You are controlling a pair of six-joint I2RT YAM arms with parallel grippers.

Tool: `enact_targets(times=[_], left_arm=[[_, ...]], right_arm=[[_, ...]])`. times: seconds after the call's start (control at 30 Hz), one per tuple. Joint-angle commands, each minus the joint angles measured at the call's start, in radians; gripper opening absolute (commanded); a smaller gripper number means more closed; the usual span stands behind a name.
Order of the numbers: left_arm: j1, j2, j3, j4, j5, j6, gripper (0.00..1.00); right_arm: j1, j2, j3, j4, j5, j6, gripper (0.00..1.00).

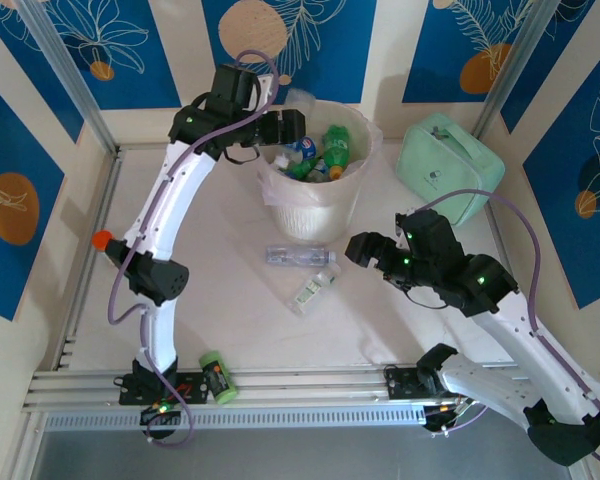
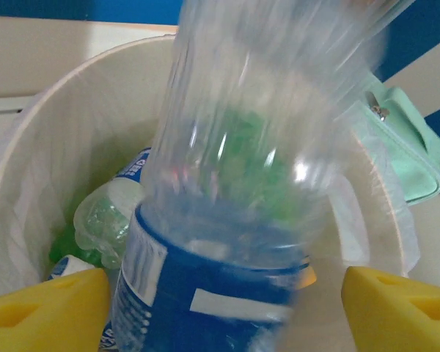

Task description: Put the plastic bottles in the bin

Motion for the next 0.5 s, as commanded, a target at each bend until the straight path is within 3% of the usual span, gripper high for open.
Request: enact_targets(times=[0.0,0.23,0.47], left_arm=[[0.005,-0.04,-0.015,0.029,0.056,-0.001,0.87],[0.007,-0.253,-0.221,0.098,0.004,0.015,0.89],[0.073,-0.718,-0.907,0.309,-0.107,-0.127,0.84]], right_arm=[[-0.003,0.003,0.012,-0.016,0.01,0.001,0.91],[-0.001,0.031,0.027,-0.002,0.0,0.003,0.91],[0.004,0.036,0.028,-0.002,0.01,0.006,0.91]])
